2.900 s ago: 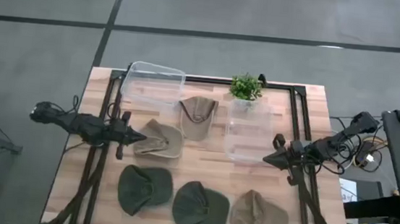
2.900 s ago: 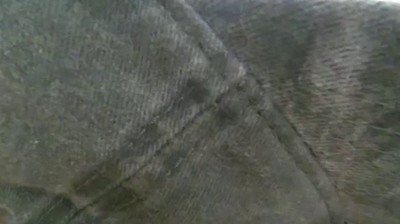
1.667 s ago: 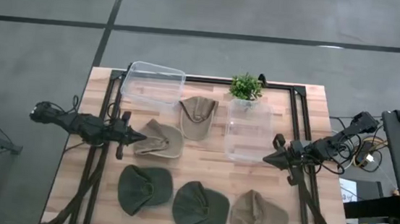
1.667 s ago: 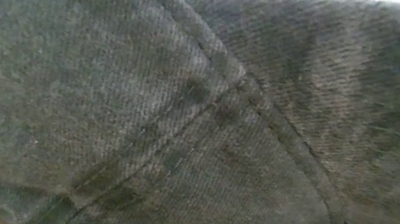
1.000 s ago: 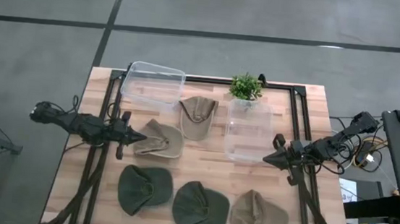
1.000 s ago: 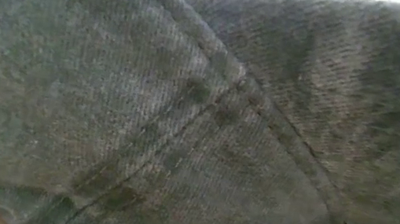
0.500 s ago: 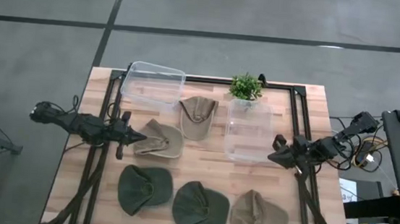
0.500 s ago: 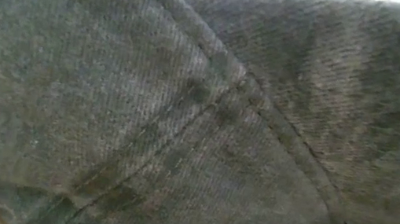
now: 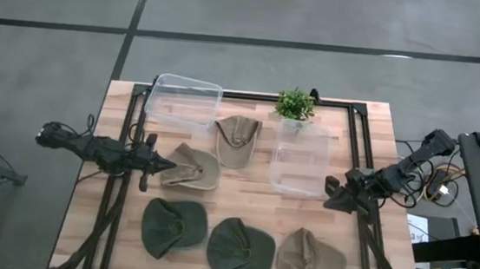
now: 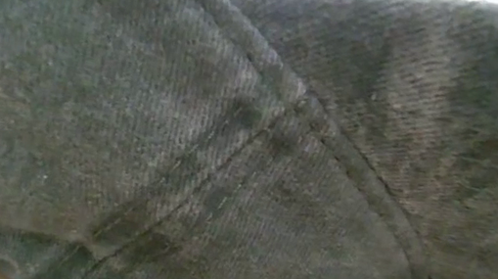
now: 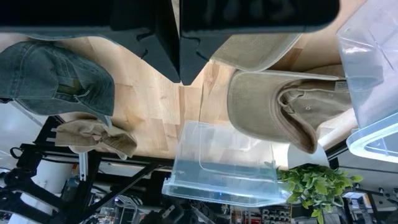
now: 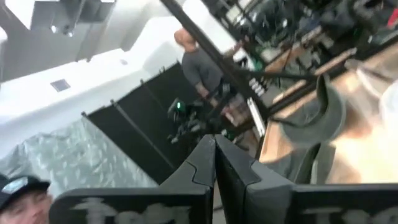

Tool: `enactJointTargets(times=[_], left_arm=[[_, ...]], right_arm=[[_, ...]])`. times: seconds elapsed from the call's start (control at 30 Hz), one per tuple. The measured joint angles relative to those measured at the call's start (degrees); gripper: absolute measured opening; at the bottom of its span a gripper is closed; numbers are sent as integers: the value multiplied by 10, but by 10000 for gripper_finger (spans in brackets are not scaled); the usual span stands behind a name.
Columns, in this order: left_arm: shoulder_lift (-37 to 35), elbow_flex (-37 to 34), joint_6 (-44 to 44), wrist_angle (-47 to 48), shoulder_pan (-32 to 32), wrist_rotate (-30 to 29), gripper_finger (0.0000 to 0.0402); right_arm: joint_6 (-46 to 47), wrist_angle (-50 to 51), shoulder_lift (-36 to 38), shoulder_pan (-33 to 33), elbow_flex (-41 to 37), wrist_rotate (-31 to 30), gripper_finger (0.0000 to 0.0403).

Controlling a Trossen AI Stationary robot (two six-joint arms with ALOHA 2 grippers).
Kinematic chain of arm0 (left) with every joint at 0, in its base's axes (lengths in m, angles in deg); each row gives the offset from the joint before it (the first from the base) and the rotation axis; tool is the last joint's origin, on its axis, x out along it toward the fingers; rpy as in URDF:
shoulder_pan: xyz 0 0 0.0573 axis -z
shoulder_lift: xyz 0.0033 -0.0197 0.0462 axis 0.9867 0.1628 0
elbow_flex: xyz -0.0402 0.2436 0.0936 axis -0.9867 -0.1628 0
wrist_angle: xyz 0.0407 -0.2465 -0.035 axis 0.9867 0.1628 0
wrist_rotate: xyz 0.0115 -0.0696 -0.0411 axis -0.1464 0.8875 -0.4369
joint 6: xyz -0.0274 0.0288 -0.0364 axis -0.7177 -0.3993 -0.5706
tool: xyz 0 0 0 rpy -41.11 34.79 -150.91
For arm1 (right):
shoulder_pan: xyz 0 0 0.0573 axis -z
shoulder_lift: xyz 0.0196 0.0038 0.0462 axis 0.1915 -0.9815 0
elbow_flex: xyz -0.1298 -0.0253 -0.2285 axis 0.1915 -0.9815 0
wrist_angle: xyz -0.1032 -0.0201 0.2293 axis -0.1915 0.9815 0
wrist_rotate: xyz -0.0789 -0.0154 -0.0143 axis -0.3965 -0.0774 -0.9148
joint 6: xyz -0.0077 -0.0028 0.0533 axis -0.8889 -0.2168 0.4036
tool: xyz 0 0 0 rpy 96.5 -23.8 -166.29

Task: Pick & Place hat
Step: Put the bottom brown cap into the right transparent bin

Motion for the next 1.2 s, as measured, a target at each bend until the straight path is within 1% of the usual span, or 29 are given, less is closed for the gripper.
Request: enactJointTargets(times=[0.13,0.23,0.37,0.5,0.6,0.67,0.73,0.83,0.97,1.07,1.2], left_arm=[[0,0,0,0,0,0,0],[0,0,0,0,0,0,0],[0,0,0,0,0,0,0],[0,0,0,0,0,0,0],[0,0,0,0,0,0,0],[0,0,0,0,0,0,0],[0,0,0,0,0,0,0],[0,0,0,0,0,0,0],[0,0,0,0,0,0,0],[0,0,0,0,0,0,0],[0,0,0,0,0,0,0]], right_arm=[[11,28,-74,-29,48,-2,9],[2,100,-130,-40,122,-6,9],[13,294,-202,-40,243,-20,8],[60,502,-280,-46,382,-18,9],[98,661,-349,-51,468,12,9],[129,748,-393,-52,510,39,9],[159,807,-434,-53,536,79,9],[179,847,-493,-58,552,133,9],[181,838,-563,-59,553,217,21],[181,836,-618,-66,553,261,51],[166,836,-685,-74,553,312,111]])
